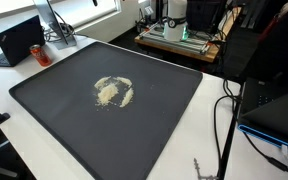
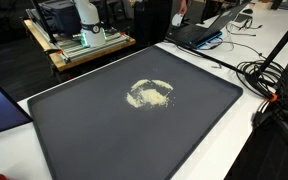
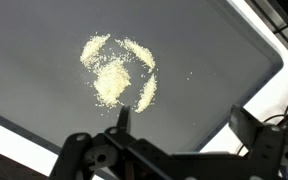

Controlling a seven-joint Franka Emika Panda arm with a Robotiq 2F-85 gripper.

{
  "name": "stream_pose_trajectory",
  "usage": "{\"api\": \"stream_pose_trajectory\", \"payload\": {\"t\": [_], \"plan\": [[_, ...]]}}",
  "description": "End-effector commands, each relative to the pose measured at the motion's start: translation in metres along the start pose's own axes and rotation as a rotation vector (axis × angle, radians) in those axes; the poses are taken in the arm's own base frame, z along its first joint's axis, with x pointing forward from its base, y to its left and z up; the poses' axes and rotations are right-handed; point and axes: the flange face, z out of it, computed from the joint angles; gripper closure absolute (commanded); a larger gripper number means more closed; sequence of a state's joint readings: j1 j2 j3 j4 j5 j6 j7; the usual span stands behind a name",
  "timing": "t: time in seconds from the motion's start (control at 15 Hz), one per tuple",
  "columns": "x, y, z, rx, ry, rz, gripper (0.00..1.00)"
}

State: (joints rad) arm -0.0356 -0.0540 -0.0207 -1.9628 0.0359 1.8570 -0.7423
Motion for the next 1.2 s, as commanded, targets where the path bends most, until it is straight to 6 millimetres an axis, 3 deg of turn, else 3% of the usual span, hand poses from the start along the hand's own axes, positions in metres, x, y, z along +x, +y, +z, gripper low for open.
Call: {"api": "stream_pose_trajectory", "payload": {"t": [0.0,0.67,1.13], "plan": [[0.0,0.0,-0.001,0.0,-0.001,0.0,0.0],[0.0,0.0,-0.001,0.0,-0.001,0.0,0.0],[0.048,-0.067,-0.048,-0.08,0.119,-0.263,0.0]]}}
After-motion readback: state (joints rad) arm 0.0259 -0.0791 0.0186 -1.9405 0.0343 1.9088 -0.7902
